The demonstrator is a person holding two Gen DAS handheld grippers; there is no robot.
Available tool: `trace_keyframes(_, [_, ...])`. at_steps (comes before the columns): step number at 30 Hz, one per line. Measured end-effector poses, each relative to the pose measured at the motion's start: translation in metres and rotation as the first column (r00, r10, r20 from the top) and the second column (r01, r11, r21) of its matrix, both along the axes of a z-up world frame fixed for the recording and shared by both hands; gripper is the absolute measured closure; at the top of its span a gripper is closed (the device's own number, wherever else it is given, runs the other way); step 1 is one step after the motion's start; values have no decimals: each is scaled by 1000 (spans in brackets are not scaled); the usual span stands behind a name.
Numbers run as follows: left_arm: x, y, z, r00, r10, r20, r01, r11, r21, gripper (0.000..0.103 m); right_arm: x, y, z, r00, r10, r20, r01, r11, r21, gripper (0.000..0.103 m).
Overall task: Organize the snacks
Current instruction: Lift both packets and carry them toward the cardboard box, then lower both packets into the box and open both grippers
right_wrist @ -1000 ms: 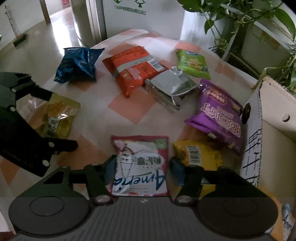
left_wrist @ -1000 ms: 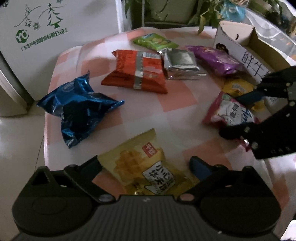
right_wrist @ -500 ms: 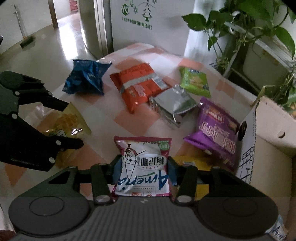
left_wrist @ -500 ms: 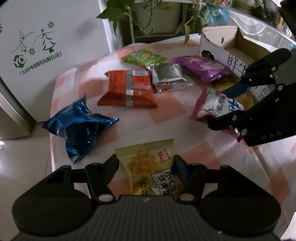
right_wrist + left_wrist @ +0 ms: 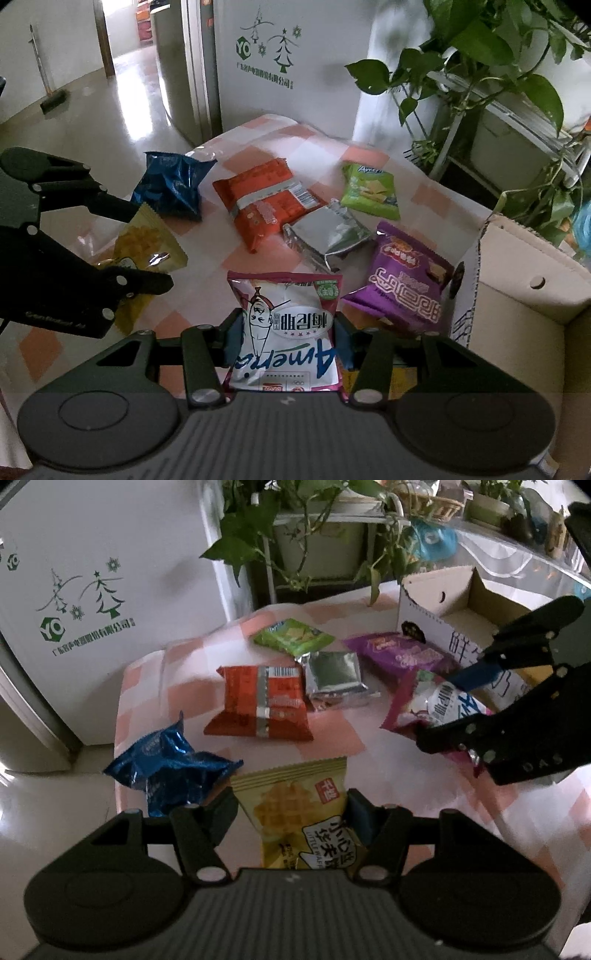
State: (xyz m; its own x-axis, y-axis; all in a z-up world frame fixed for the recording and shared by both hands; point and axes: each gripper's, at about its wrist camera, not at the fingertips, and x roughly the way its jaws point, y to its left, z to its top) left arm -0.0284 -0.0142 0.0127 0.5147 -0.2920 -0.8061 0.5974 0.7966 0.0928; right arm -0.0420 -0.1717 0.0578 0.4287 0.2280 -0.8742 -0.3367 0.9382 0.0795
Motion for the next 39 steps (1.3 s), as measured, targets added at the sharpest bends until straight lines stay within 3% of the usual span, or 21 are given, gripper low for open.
trace_keyframes(17, [3,-35,30,999,2,39,2,994,-113,40,2,-49,38,990,-106,96,105,994,22,46])
trace_keyframes(39, [-17,-120,56,989,-144,47,151,958,-245,40,-16,-133,53,947,-292,134,294,956,4,46])
